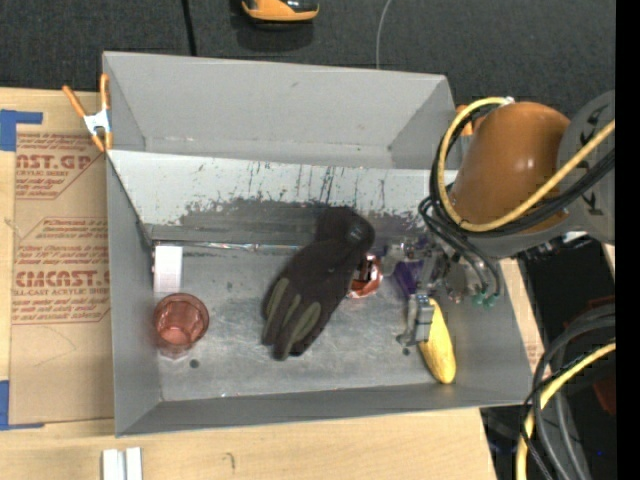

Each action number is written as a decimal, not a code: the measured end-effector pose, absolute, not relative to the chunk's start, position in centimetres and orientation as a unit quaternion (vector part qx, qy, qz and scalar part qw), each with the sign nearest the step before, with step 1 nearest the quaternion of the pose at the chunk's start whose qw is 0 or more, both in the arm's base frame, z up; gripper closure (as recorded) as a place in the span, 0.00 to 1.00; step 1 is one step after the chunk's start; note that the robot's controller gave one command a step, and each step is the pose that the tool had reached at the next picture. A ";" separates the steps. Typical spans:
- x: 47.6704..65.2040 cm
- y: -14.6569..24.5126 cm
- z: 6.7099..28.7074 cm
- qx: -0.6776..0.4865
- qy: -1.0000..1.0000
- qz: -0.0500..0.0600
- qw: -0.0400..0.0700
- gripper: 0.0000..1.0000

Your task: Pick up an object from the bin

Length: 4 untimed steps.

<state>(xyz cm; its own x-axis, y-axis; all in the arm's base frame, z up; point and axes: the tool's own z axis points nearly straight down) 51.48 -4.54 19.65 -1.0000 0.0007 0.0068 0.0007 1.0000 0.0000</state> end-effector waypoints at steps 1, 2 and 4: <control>51.7 -4.5 20.1 0.000 -1.000 0.000 -0.001 0.00; 53.0 -3.2 14.9 0.000 -1.000 0.000 -0.005 0.00; 56.9 -2.5 8.3 -0.023 -1.000 -0.001 0.000 0.00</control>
Offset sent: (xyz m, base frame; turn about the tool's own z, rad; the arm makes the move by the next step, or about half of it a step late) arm 0.0206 0.0229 -0.0868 -0.0008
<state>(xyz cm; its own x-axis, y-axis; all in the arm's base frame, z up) 56.88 -2.48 8.32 -0.9989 0.0463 0.0003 0.0463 0.9989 0.0022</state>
